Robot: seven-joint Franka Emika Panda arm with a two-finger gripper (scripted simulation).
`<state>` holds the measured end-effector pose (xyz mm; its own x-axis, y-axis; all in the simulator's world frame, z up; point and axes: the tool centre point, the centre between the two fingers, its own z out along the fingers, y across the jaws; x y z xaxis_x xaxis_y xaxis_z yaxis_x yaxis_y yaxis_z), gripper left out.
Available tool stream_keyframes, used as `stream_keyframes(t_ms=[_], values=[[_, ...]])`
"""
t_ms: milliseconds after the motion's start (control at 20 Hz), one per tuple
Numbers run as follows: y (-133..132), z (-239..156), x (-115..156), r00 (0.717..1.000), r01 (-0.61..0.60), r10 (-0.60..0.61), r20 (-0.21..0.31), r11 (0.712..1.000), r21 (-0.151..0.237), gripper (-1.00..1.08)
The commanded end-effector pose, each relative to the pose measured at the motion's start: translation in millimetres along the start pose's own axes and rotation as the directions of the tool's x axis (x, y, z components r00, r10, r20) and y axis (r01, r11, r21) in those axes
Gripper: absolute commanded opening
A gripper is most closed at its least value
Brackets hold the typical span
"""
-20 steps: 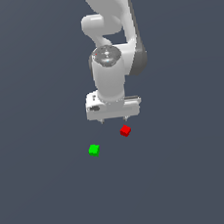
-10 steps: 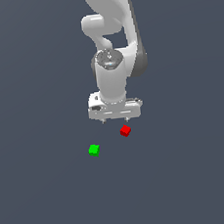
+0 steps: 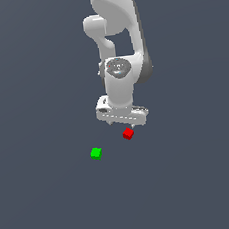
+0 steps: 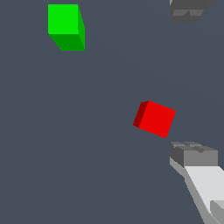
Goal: Stack the red cube on top of the green cube.
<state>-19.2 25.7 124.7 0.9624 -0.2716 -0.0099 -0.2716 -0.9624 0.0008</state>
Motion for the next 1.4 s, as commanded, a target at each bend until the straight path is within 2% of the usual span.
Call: stream_keyframes(t_ms=[0,350,650,950,1350], values=[[-4,9,-4,0.998,-0.061,0.061,-0.002,0.998,0.000,1.00],[-17,33,-12,0.977,-0.215,0.215,-0.006,0.977,0.002,1.00],[-25,47,-15,0.954,-0.301,0.301,-0.008,0.954,0.003,1.00],[-29,54,-16,0.939,-0.344,0.344,-0.009,0.939,0.004,1.00],[-30,60,-16,0.938,-0.345,0.346,-0.009,0.938,0.004,1.00]])
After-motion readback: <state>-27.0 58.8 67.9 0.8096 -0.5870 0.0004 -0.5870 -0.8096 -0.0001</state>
